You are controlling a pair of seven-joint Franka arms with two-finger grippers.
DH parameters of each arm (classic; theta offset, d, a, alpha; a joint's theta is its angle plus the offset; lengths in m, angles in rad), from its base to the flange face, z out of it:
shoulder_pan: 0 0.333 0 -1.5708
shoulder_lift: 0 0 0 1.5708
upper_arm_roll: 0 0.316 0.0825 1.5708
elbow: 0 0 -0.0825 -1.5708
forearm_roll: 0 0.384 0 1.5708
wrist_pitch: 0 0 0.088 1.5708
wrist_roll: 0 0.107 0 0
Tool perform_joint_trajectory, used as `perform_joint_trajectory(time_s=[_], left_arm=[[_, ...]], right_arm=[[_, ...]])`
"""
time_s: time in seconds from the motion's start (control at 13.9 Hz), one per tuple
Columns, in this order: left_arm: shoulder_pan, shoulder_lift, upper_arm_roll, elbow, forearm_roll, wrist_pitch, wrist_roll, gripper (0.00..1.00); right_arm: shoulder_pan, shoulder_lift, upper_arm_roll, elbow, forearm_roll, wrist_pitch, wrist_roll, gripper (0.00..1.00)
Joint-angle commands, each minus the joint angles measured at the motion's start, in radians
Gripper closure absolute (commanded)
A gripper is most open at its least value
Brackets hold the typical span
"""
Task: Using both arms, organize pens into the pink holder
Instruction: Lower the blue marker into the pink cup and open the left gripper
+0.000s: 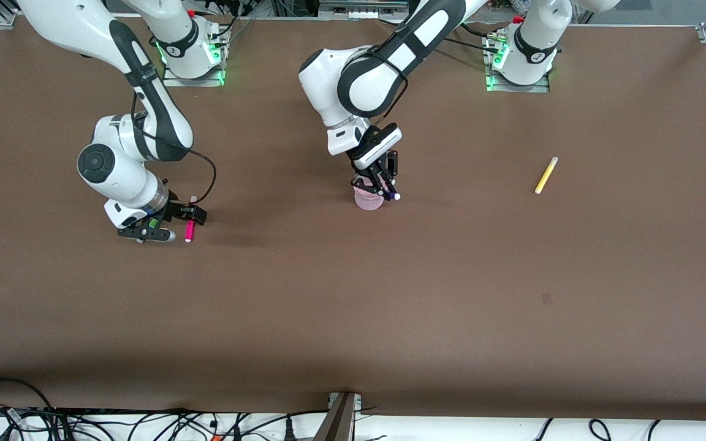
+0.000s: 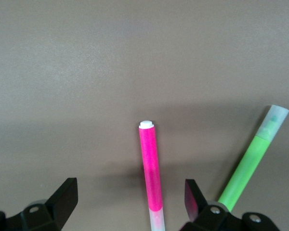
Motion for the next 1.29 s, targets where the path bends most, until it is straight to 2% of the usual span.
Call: perform_joint_trajectory(time_s=[0.0, 0.07, 0.22, 0.29, 0.36, 0.43, 0.72, 0.86, 1.0, 1.22], left_arm=[[-0.024, 0.028, 0.014, 0.048, 0.028, -0.031, -0.018, 1.00], [-0.024, 0.031, 0.013, 0.048, 0.027, -0.029, -0.020, 0.97], [-0.023, 0.034, 0.014, 0.048, 0.027, -0.029, -0.022, 0.65], [-0.023, 0.032, 0.014, 0.049, 0.027, -0.029, -0.020, 0.38], [-0.023, 0.031, 0.014, 0.051, 0.027, -0.031, -0.017, 0.05], [-0.021, 0.029, 0.014, 0.058, 0.027, -0.031, -0.011, 0.00], [0.008, -0.010, 0.017, 0.089, 0.015, -0.035, 0.043, 0.00], [0.087, -0.067, 0.008, 0.100, -0.030, -0.043, 0.113, 0.00], [0.184, -0.122, 0.000, 0.103, -0.125, -0.040, 0.257, 0.00], [0.337, -0.185, 0.000, 0.146, -0.330, -0.037, 0.568, 0.00]], right_arm=[[0.000, 0.007, 0.005, 0.015, 0.011, 0.001, -0.003, 0.02], [0.000, 0.004, 0.005, 0.015, 0.011, 0.000, -0.007, 0.02], [0.000, 0.004, 0.003, 0.015, 0.006, 0.000, -0.021, 0.02], [0.000, 0.003, 0.005, 0.016, 0.006, 0.000, -0.050, 0.01], [0.000, 0.001, 0.003, 0.016, 0.008, 0.000, -0.085, 0.01], [0.000, 0.001, 0.003, 0.015, 0.008, 0.000, -0.105, 0.01], [-0.001, 0.000, 0.003, 0.016, 0.006, 0.000, -0.163, 0.01], [-0.001, -0.001, 0.003, 0.016, 0.008, 0.000, -0.208, 0.01], [-0.001, -0.002, 0.003, 0.016, 0.008, -0.002, -0.219, 0.01], [-0.001, -0.007, 0.003, 0.016, 0.006, -0.002, -0.307, 0.01]])
